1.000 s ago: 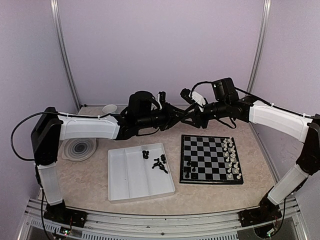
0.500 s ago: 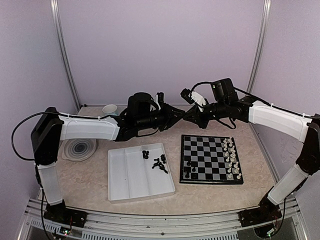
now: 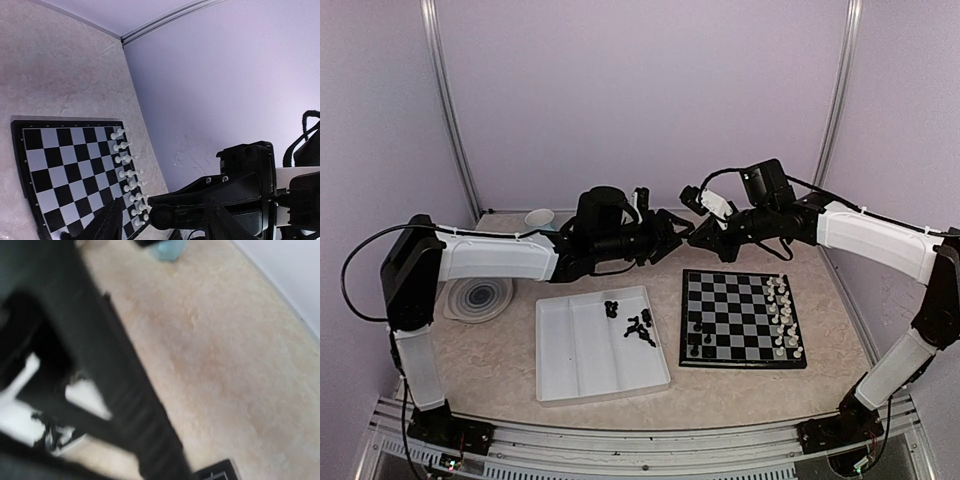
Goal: Set up the chess pieces on the board
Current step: Pass from the left arm to the right, then place the pawn on the chessboard.
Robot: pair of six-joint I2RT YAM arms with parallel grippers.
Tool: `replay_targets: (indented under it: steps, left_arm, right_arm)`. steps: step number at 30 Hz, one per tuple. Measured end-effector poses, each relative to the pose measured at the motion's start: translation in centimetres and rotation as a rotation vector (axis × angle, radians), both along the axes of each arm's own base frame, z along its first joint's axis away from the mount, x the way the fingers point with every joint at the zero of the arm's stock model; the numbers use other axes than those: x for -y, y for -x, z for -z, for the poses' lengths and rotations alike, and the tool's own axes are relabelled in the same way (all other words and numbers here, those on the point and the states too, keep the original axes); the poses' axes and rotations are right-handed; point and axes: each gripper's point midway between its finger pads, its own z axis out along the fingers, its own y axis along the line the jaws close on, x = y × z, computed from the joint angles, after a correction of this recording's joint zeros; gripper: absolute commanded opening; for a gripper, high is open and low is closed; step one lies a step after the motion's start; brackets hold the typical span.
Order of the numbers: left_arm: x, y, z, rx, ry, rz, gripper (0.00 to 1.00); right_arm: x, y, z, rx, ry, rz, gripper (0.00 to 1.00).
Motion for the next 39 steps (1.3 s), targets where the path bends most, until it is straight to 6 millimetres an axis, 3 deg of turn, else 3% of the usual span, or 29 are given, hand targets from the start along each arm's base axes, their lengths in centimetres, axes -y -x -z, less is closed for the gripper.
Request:
replay_targets:
  steps: [6, 14, 19, 24, 30, 36, 39]
  left_arm:
    - [-2.8, -0.5, 0.9, 0.049, -0.152, -0.064, 0.61]
    - [-11.2, -1.9, 1.1, 0.092, -0.315, -0.25, 0.63]
    - [-14.2, -1.6, 1.5, 0.1, -0.374, -0.311, 0.63]
    - [-14.8, -1.2, 1.4, 0.112, -0.385, -0.316, 0.63]
    - [-15.0, -0.8, 2.8, 0.095, -0.405, -0.302, 0.63]
    - [-14.8, -0.4, 3.3, 0.085, -0.403, -0.282, 0.63]
    - [-14.6, -0.4, 3.2, 0.087, -0.395, -0.274, 0.63]
  right_arm:
    - [2.4, 1.0, 3.3, 0.027, 0.215, -0.071, 0.0]
    - [7.7, 1.2, 10.7, -0.019, 0.695, -0.169, 0.0]
    - [11.0, 1.4, 14.8, -0.11, 0.974, -0.204, 0.0]
    - [12.8, 1.9, 17.1, -0.205, 1.13, -0.226, 0.0]
    - [14.3, 2.8, 19.2, -0.286, 1.232, -0.232, 0.0]
    - [14.4, 2.8, 19.1, -0.291, 1.247, -0.215, 0.17]
    - [14.2, 2.7, 19.0, -0.291, 1.24, -0.212, 0.19]
